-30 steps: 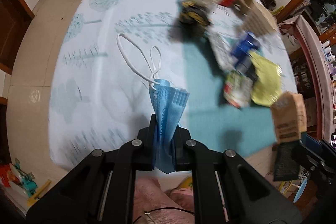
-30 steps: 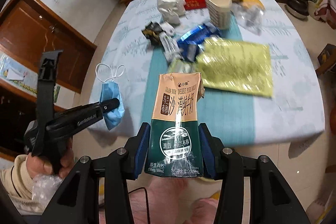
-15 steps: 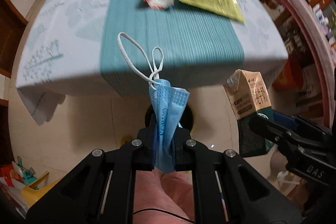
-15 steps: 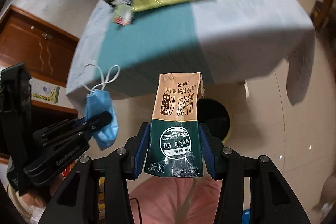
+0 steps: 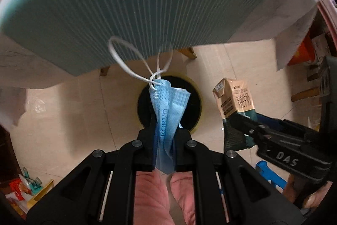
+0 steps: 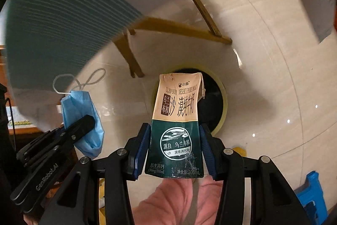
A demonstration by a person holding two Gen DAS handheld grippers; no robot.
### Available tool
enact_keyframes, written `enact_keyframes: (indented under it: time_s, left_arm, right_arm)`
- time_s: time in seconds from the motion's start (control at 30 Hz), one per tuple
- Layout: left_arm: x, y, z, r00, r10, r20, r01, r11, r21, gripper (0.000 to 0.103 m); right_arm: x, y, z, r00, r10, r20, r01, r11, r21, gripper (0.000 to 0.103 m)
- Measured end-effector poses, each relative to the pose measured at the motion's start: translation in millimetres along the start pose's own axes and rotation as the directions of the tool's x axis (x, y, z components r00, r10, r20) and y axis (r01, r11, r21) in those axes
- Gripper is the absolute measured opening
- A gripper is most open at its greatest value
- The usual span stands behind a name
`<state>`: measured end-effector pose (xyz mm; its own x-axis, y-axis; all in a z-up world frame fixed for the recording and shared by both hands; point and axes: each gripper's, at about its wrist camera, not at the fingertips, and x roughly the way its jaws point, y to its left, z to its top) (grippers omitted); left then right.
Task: Collect trash
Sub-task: 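Lower both tools over the black bin and open both grippers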
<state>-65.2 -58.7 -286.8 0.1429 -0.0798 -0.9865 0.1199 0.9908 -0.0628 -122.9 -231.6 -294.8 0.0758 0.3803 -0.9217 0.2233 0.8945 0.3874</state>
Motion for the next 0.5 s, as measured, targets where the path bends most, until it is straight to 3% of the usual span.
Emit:
enact_keyframes:
  time_s: [0.3,0.43,0.5]
  left_arm:
    - [67.8,-3.6,-10.8,1.000,-0.004,-0.009,0.004,1.000,0.018,0.011]
    - [82.2,-1.8,-20.8,1.000,-0.005,-0.020,0.005,1.000,0.014,0.046]
    - [84.4,6.2,-20.4,1.000,0.011,-0.011,-0.011,1.000,0.007,0.052]
  right_arm:
    - [80.4,-12.8,7.6,1.000,0.019,-0.006,-0.018,0.998,0.067,0.050]
    - [93.2,-19.3,14.3,0.999,0.015,0.038,-0.018,0.995,0.094,0.069]
    - [96.8,-20.5,13.4,0.998,0.016,0.054,-0.020,0.996,0.083,0.071]
